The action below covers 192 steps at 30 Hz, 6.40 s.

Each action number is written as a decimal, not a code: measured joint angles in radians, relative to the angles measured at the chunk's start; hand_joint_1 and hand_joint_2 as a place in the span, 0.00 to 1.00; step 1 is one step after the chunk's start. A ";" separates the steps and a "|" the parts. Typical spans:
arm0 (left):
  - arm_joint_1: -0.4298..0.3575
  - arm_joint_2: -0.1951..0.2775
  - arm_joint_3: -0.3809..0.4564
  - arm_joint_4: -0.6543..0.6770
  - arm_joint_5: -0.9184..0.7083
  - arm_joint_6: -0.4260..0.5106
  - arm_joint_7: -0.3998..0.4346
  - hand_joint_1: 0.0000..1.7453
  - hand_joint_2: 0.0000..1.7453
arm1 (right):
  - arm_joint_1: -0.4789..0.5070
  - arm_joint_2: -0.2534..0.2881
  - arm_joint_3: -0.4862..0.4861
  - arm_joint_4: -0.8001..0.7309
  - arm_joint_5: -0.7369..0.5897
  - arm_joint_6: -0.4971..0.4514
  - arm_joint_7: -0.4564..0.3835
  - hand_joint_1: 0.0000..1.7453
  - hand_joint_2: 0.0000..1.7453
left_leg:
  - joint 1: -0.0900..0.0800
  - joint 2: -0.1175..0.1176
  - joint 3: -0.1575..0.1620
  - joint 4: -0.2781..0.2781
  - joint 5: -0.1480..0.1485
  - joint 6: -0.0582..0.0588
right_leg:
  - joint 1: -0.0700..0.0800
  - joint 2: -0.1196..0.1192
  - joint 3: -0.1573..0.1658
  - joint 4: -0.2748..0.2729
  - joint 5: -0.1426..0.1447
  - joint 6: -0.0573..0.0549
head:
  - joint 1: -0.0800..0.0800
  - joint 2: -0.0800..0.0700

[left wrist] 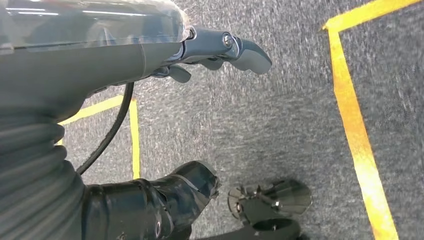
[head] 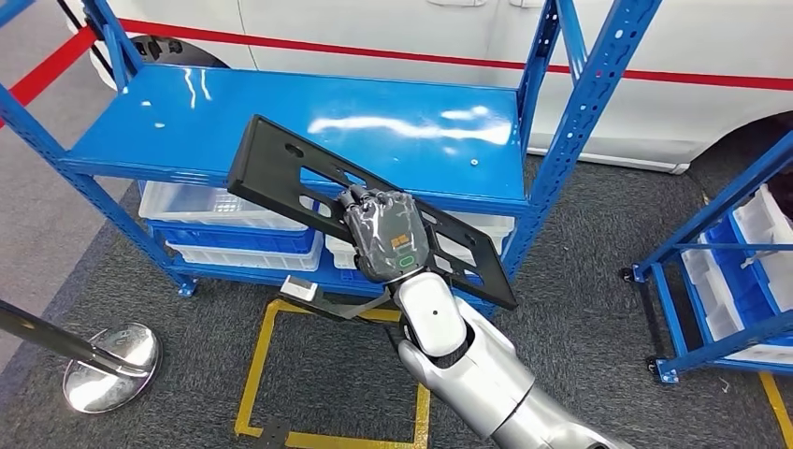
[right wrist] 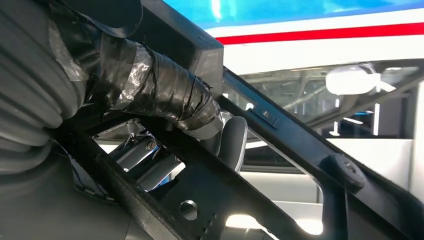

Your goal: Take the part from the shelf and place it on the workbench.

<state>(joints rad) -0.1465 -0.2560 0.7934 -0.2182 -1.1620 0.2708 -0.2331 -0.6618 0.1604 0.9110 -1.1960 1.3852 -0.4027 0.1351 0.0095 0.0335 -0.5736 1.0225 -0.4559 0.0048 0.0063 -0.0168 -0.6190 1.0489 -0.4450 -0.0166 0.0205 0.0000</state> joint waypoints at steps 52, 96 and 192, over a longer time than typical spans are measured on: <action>0.007 0.009 -0.005 0.000 0.003 0.002 0.007 0.00 1.00 | 0.073 -0.020 -0.085 -0.005 -0.088 -0.120 -0.046 1.00 1.00 | 0.008 -0.068 0.000 -0.004 0.000 -0.018 | -0.006 0.072 -0.010 -0.002 0.017 -0.013 | 0.000 0.000; 0.004 0.011 -0.009 0.000 -0.004 -0.002 0.017 0.00 1.00 | 0.079 -0.052 -0.079 -0.197 0.055 -0.209 -0.076 1.00 1.00 | 0.007 0.025 0.005 -0.011 -0.003 -0.022 | -0.009 0.001 -0.002 -0.006 0.004 -0.004 | 0.008 0.000; 0.025 0.034 -0.016 0.000 -0.012 -0.012 0.011 0.00 1.00 | 0.270 -0.016 -0.131 -0.263 -0.073 -0.288 -0.238 1.00 1.00 | 0.009 -0.017 -0.060 0.170 -0.130 -0.035 | -0.011 0.021 0.009 -0.015 -0.003 -0.029 | 0.005 0.000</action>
<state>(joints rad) -0.1219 -0.2216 0.7778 -0.2182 -1.1742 0.2590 -0.2216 -0.3916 0.1442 0.7797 -1.4588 1.3127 -0.6912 -0.1025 0.0189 0.0164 -0.6336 1.1922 -0.5857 -0.0304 -0.0046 0.0045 -0.6104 1.0338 -0.4481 -0.0452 0.0259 0.0000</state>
